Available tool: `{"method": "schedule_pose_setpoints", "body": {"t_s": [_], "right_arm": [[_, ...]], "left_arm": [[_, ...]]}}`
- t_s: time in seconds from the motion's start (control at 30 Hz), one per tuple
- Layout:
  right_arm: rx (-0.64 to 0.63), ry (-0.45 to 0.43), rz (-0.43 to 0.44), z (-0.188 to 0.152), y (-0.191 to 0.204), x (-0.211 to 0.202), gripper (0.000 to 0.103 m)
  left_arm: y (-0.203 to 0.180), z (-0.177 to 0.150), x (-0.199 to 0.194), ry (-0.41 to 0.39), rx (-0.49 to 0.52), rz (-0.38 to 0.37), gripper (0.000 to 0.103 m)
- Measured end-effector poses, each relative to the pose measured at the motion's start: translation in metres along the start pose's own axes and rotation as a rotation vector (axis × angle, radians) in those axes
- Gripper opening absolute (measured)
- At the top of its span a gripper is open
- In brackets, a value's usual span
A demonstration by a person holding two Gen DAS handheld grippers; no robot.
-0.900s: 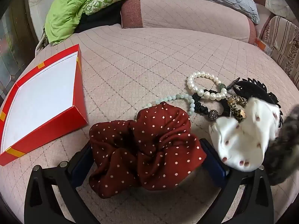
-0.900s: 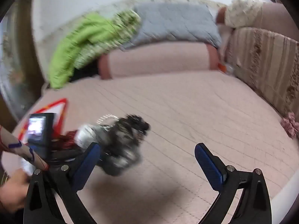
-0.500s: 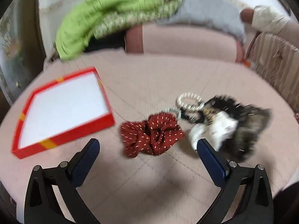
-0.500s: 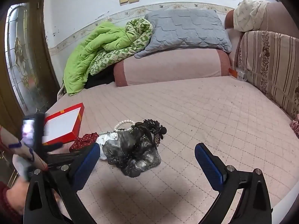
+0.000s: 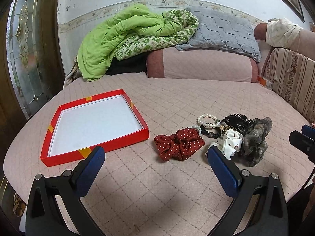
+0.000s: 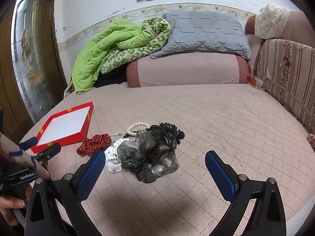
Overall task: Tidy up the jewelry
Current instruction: 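Move both tools toward the pile of hair accessories, then grasp the grey sheer scrunchie with the right gripper while the left gripper grasps the white cherry scrunchie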
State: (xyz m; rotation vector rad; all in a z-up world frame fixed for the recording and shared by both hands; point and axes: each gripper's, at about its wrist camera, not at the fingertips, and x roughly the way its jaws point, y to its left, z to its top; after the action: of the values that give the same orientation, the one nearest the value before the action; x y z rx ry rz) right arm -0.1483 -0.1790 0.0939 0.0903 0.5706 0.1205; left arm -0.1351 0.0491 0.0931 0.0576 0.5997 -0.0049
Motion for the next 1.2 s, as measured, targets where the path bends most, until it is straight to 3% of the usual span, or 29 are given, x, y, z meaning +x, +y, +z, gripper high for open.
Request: {"method": "schedule_pose_setpoints", "body": {"t_s": [0.27,0.8,1.2], "right_arm": [[-0.017,0.013,0.009,0.000,0.005,0.004,0.103],[-0.019,0.018,0.015,-0.001,0.009,0.010,0.103],[-0.020,0.042,0.030,-0.002,0.012,0.020,0.101]], "left_arm": [[0.007,-0.003,0.007,0.014,-0.052,-0.024,0.103],[0.004,-0.001,0.013,0.036,-0.038,-0.009,0.103],[0.009,-0.002,0.019,0.056,-0.065,-0.041,0.103]]}}
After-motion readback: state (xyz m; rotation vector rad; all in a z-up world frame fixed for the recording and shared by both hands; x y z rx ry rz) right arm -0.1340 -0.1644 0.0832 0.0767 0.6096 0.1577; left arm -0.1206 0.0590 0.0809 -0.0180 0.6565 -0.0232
